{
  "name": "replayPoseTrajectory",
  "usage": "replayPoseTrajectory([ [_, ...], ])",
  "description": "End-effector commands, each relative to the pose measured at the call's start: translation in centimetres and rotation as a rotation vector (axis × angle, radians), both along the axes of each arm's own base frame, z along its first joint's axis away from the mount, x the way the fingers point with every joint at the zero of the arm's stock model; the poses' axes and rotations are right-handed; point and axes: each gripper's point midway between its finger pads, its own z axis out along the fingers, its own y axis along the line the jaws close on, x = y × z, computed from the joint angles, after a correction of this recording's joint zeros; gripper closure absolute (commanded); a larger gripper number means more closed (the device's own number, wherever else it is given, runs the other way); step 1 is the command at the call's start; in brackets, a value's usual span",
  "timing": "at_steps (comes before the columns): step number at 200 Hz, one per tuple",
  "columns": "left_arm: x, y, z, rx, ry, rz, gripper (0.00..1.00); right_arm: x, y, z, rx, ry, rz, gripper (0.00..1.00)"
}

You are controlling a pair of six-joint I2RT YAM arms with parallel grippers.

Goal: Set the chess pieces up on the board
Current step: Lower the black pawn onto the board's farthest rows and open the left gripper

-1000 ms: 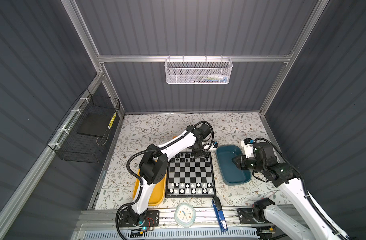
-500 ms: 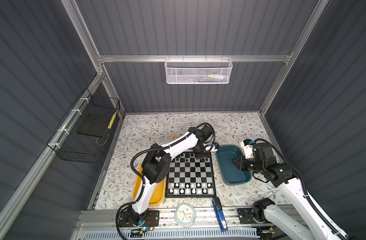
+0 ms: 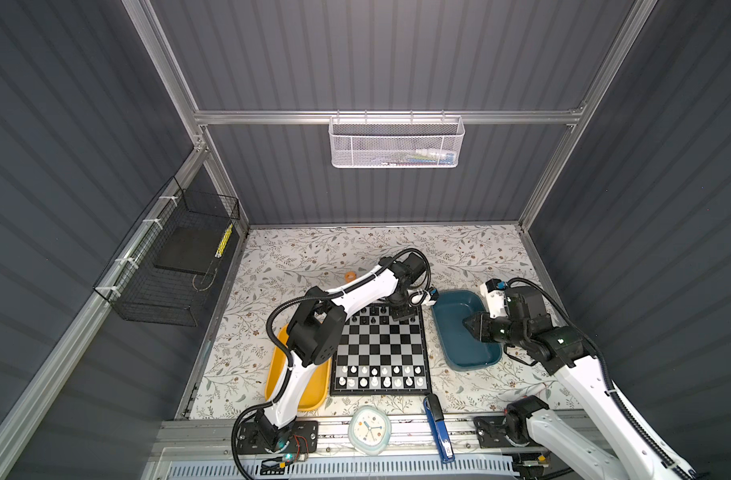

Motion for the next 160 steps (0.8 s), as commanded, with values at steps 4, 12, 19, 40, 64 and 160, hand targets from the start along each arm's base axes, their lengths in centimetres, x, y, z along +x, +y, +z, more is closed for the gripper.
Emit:
replayPoseTrajectory([
  [4, -0.25, -0.90, -0.55, -0.009, 0.020, -0.002, 0.91, -0.15, -0.33, -0.50, -0.009, 0.012, -0.013, 0.68],
  [12, -0.24, -0.94, -0.67, -0.009, 0.022, -0.002, 0.90, -0.15, -0.33, -0.51, -0.009, 0.012, -0.013, 0.68],
  [19, -0.20, -0.96, -0.74, -0.009, 0.023, -0.001, 0.91, -0.17, -0.31, -0.49, -0.008, 0.013, -0.012, 0.68],
  [40, -0.15, -1.04, -0.88, -0.008, 0.022, -0.001, 0.90, -0.20, -0.33, -0.59, -0.009, 0.016, -0.012, 0.68],
  [64, -0.10, -1.07, -0.91, -0.005, 0.019, -0.002, 0.90, -0.16, -0.34, -0.54, -0.009, 0.013, -0.013, 0.67],
  [160, -0.12, -1.27, -0.87, -0.007, 0.018, -0.001, 0.79, -0.14, -0.31, -0.73, -0.011, 0.015, -0.010, 0.67],
])
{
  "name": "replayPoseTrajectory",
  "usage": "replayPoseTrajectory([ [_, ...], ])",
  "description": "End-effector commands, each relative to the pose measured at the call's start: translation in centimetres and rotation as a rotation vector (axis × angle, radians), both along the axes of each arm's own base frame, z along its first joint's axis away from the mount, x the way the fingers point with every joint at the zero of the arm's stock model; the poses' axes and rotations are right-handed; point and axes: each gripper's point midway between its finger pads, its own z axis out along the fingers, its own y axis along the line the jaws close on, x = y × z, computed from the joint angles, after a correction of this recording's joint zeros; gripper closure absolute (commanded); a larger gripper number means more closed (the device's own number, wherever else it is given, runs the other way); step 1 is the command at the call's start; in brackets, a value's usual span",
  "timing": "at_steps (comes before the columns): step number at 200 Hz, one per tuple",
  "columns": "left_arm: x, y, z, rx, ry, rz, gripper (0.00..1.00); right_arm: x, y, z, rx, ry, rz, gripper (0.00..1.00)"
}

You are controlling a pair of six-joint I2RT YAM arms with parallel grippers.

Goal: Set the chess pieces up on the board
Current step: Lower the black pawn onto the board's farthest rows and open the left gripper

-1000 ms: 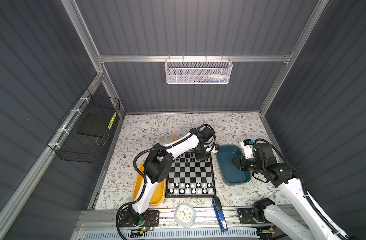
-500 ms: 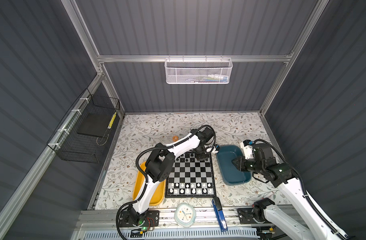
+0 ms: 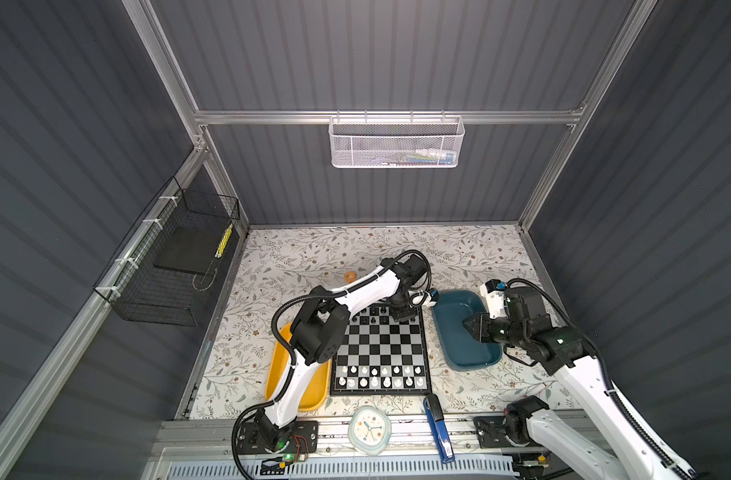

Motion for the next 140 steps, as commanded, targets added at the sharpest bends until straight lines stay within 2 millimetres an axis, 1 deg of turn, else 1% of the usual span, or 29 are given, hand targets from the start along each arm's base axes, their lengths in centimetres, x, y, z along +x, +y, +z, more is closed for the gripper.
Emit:
replayPoseTrajectory([
  [1, -0.3, -1.0, 0.0, -0.013, 0.011, -0.004, 0.78, -0.1, -0.3, -0.5, -0.010, 0.010, -0.009, 0.67],
  [52, -0.3, -0.8, 0.4, -0.013, 0.002, -0.004, 0.73, -0.1, -0.3, -0.5, -0.009, 0.009, -0.011, 0.67],
  [108, -0.3, -0.3, 1.2, -0.009, -0.021, -0.007, 0.71, -0.1, -0.3, -0.5, -0.009, 0.008, -0.011, 0.67],
  [140, -0.2, -0.3, 2.0, -0.018, -0.038, -0.004, 0.71, 0.0, -0.3, -0.5, -0.012, 0.006, -0.013, 0.66],
])
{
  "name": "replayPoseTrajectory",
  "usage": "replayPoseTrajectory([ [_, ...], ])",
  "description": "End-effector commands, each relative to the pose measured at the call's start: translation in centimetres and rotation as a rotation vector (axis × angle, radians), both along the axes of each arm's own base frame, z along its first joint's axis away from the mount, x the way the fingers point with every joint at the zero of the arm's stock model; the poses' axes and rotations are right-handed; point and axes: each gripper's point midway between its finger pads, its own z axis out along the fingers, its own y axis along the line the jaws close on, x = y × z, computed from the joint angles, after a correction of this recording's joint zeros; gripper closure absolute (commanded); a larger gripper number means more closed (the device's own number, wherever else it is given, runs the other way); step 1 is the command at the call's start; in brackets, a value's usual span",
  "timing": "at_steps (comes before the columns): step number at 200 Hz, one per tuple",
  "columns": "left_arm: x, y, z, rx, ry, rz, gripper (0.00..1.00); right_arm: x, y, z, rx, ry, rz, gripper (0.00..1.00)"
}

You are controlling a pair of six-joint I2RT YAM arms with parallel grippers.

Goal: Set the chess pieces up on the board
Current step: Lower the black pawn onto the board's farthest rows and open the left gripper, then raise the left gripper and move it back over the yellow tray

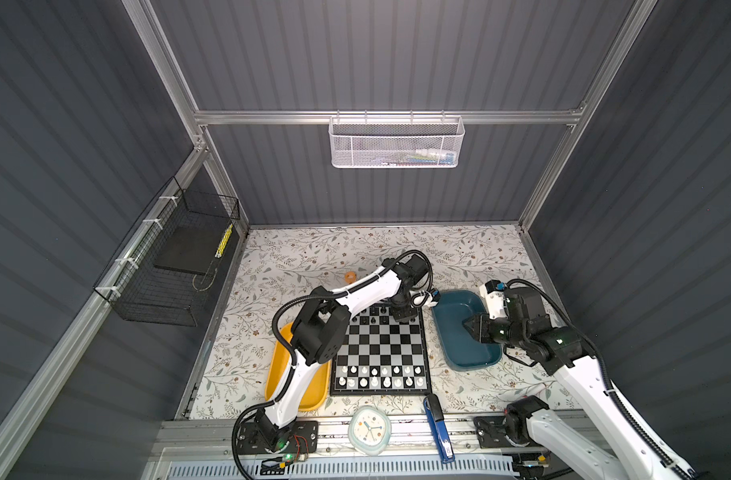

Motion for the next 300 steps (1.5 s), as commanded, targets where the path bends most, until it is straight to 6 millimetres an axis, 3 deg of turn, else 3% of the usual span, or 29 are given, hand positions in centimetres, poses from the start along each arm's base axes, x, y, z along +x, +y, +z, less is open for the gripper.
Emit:
replayPoseTrajectory([
  [1, -0.3, -0.1, 1.9, -0.022, -0.027, 0.000, 0.71, 0.0, -0.3, -0.3, -0.010, 0.002, -0.012, 0.67],
  [78, -0.3, 0.1, 3.7, -0.043, -0.054, 0.001, 0.69, 0.1, -0.4, -0.2, -0.011, 0.000, -0.014, 0.67],
  [116, -1.6, 2.6, 5.3, -0.011, -0.072, -0.013, 0.69, 0.0, 0.0, 0.1, 0.002, 0.006, -0.002, 0.66],
  [138, -2.1, 5.3, 6.6, -0.003, -0.085, 0.009, 0.69, 0.2, 0.2, 0.0, 0.005, 0.016, 0.007, 0.66],
  [175, -2.4, 12.0, 8.8, 0.027, -0.038, 0.142, 0.66, 1.1, 1.1, 0.1, 0.024, 0.025, 0.037, 0.67],
  [221, -3.5, 21.3, 10.4, 0.070, -0.025, 0.312, 0.51, 2.7, 2.1, -0.1, 0.029, 0.029, 0.074, 0.67],
  [256, -6.5, 27.6, 8.7, 0.105, 0.040, 0.421, 0.49, 3.8, 2.7, -0.2, 0.044, 0.024, 0.083, 0.67],
  [300, -10.1, 31.5, 5.4, 0.130, 0.101, 0.474, 0.53, 3.9, 3.5, -0.1, 0.069, 0.033, 0.116, 0.67],
])
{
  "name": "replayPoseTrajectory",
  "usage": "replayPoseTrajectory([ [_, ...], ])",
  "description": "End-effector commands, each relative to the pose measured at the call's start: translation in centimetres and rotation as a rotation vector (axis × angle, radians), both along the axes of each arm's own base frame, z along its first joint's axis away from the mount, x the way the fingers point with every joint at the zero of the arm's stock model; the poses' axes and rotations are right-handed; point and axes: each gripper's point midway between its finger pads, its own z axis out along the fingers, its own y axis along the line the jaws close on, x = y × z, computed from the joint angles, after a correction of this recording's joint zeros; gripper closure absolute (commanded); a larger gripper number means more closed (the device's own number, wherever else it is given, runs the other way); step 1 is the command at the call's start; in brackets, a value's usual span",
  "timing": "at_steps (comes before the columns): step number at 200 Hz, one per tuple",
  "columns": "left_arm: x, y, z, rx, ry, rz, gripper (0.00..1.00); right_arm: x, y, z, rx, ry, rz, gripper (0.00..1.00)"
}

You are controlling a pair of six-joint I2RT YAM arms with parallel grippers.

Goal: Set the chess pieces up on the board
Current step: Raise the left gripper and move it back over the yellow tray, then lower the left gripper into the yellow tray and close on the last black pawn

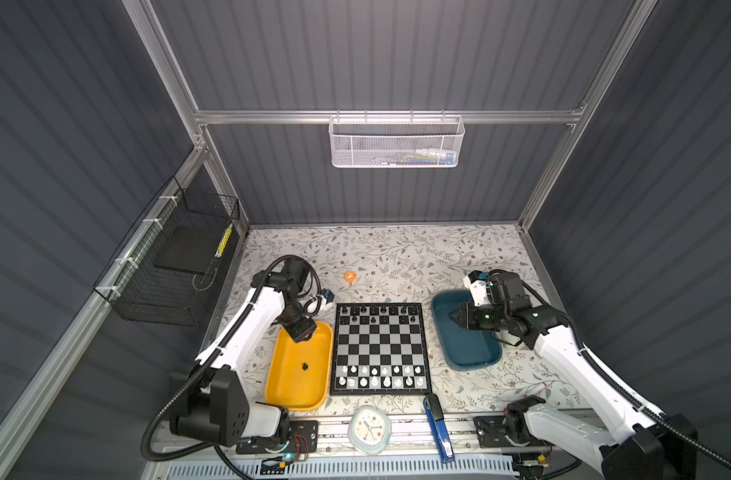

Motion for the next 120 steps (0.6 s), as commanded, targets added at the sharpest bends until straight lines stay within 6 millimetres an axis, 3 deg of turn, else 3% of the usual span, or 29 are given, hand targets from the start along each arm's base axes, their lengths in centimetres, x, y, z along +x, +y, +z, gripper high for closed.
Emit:
replayPoseTrajectory([
  [1, -2.6, 1.0, -1.4, -0.008, 0.053, -0.029, 0.53, 0.6, 0.6, 1.5, 0.025, -0.043, 0.028, 0.67],
  [35, -4.8, 1.2, -3.3, -0.038, 0.112, 0.001, 0.55, 0.6, 0.6, 1.1, 0.023, -0.038, 0.026, 0.67],
  [120, -4.9, 0.4, -6.1, -0.086, 0.135, 0.056, 0.60, 0.6, 0.6, 1.0, 0.025, -0.034, 0.025, 0.68],
])
